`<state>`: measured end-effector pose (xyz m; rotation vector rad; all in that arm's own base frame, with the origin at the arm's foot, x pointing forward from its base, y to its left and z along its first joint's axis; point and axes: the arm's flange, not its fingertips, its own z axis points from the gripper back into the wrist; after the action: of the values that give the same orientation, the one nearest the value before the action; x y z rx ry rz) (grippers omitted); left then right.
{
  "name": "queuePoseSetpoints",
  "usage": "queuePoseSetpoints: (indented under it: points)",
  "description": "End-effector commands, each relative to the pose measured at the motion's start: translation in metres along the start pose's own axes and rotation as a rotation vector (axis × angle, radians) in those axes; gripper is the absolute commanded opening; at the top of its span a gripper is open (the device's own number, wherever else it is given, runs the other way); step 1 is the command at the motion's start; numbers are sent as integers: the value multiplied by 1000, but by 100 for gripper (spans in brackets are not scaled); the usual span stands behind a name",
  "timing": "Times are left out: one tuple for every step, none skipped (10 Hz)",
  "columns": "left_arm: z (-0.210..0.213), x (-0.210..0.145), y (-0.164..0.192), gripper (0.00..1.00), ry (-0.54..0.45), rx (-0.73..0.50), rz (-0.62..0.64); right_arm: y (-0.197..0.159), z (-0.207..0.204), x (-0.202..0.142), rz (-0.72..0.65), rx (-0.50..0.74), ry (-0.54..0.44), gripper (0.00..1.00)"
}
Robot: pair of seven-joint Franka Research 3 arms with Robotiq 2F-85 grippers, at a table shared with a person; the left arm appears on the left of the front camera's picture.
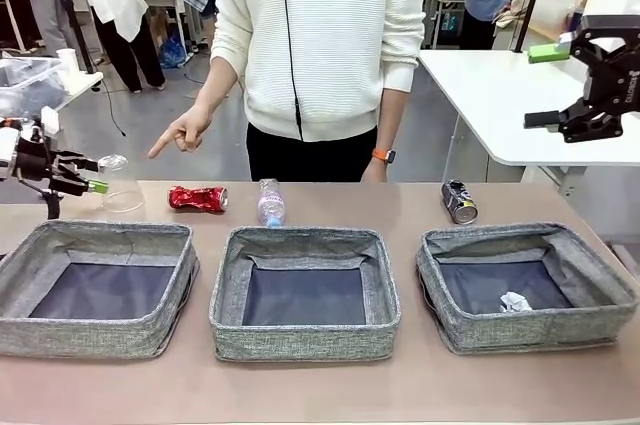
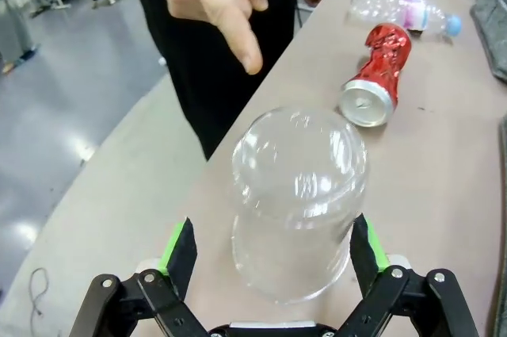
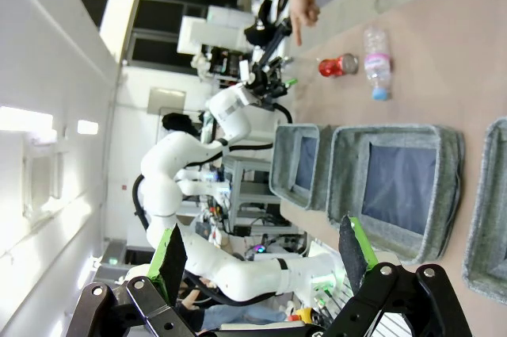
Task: Sort the waste into the appropriate baskets.
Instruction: Pick up the waste item pointed out by the person.
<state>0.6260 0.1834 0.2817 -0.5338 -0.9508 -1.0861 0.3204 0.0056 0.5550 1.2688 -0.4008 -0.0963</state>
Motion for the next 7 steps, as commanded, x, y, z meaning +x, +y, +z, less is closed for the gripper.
queuePoseSetpoints:
  points:
    - [-2, 4, 4, 100, -29, -76, 23, 5, 0, 1, -20, -6, 3, 100]
    - [-8, 5, 3, 100, -37, -85, 19, 5, 0, 1, -20, -6, 3, 100]
    - [-13, 4, 2, 100, -49, -94, 2, 5, 0, 1, -20, -6, 3, 100]
    - [-18, 4, -1, 100, -69, -101, -9, 5, 0, 1, -20, -6, 3, 100]
    - [-21, 3, -2, 100, -87, -116, -7, 5, 0, 1, -20, -6, 3, 100]
    - [-21, 2, -4, 100, -87, -113, -11, 5, 0, 1, -20, -6, 3, 100]
    - [-21, 2, -4, 100, -89, -117, -11, 5, 0, 1, -20, -6, 3, 100]
